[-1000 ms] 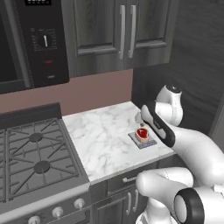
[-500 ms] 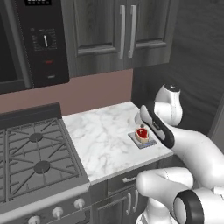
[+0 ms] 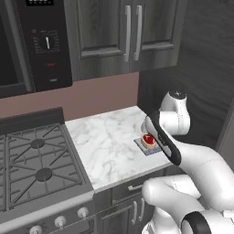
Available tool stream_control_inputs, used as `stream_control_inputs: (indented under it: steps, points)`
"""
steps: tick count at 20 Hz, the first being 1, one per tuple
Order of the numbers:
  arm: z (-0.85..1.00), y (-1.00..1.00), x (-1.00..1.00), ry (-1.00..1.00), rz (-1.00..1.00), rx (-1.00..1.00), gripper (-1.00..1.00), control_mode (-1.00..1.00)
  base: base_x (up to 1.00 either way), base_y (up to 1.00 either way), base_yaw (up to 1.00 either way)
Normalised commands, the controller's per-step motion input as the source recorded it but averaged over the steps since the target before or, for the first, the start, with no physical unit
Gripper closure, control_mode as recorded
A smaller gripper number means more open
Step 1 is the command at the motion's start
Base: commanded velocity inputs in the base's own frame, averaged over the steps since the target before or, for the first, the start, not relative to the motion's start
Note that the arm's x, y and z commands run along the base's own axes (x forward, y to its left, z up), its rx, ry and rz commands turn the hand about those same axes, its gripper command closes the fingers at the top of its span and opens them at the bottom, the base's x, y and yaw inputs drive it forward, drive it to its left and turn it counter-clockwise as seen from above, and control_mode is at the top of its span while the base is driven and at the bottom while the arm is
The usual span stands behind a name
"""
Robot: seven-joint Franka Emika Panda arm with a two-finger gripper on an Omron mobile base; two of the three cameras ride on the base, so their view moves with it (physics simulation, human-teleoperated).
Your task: Take the steak from the fridge and place it on the digital scale on the counter by the fridge. Wait a few seconds for a reading, then move it to the plate on the dining counter.
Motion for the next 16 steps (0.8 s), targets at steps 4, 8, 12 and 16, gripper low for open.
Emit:
stream_control_inputs:
  steps: [4,8,12,16]
  points:
    - [0.0,0.0,-0.08,-0.04,0.0,-0.02,-1.0,-1.0,0.0,0.0,0.0]
    - [0.0,0.0,-0.01,0.0,0.0,0.0,-1.0,-1.0,0.0,0.0,0.0]
    - [0.0,0.0,0.0,0.0,0.0,0.0,-1.0,-1.0,0.0,0.0,0.0]
    - [0.0,0.0,0.0,0.0,0.0,0.0,-1.0,-1.0,0.0,0.0,0.0]
